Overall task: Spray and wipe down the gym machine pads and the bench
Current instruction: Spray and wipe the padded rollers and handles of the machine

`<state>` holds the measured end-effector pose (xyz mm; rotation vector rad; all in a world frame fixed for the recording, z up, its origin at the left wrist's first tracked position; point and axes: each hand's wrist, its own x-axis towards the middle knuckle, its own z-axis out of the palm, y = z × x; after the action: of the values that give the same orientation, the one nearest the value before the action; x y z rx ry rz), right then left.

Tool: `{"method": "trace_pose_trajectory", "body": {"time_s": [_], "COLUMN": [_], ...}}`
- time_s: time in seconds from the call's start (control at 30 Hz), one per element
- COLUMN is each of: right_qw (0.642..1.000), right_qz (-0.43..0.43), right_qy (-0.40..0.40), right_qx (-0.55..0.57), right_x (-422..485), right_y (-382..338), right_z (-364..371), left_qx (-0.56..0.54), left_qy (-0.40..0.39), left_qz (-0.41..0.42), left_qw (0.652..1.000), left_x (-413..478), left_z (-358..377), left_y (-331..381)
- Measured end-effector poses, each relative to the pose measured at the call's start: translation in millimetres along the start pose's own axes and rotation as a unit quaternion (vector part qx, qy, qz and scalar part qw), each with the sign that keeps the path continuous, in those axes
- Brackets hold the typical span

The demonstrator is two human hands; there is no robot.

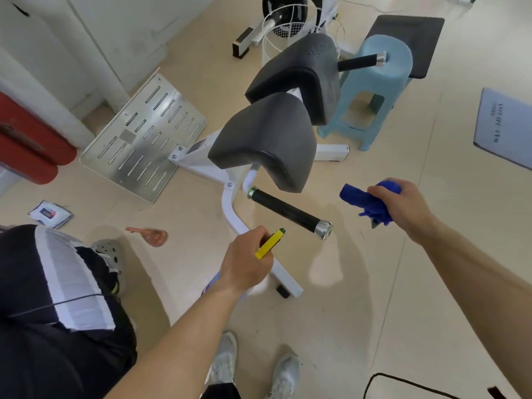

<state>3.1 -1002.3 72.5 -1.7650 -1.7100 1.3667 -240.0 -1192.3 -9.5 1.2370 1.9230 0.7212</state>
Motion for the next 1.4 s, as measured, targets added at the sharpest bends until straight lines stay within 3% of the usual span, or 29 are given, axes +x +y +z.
{"method": "trace_pose_trajectory", "body": {"time_s": [0.23,0.33,0.43,0.5,0.77,0.93,1.07,1.23,1.4], "right_qw": [0.998,0.979,0.871,0.81,0.688,0.668,0.716,0.736,0.727], "right_qz": [-0.025,-0.096,-0.204,-0.26,-0.368,-0.395,-0.418,-0.314,-0.332], "right_qy": [-0.028,-0.063,-0.159,-0.154,-0.177,-0.157,-0.092,-0.131,-0.149], "right_qx": [-0.047,-0.166,-0.417,-0.503,-0.601,-0.611,-0.552,-0.585,-0.582], "right_x": [-17.1,-17.4,-11.0,-3.4,30.2,34.4,40.6,50.4,43.8], "right_y": [-10.2,-3.6,13.0,17.7,6.7,-2.6,-20.0,-23.8,-19.7], "right_z": [32.6,72.3,107.0,119.4,151.0,168.3,196.6,239.1,198.4], "left_qx": [-0.07,-0.084,-0.099,-0.109,-0.137,-0.154,-0.157,-0.149,-0.151], "left_qy": [-0.015,-0.024,-0.012,-0.005,0.021,0.04,0.05,0.065,0.065], "left_qz": [-0.007,-0.008,-0.019,-0.029,-0.05,-0.067,-0.065,-0.073,-0.062], "left_qw": [0.997,0.996,0.995,0.994,0.989,0.985,0.984,0.984,0.984], "left_x": [-2.8,-2.9,-0.4,2.7,18.5,26.9,30.2,31.3,28.6], "left_z": [-9.8,-12.3,-15.6,-18.2,-29.2,-37.7,-42.8,-50.8,-56.8], "left_y": [-5.9,-11.0,-15.9,-19.2,-35.7,-44.7,-48.9,-55.6,-55.3]}}
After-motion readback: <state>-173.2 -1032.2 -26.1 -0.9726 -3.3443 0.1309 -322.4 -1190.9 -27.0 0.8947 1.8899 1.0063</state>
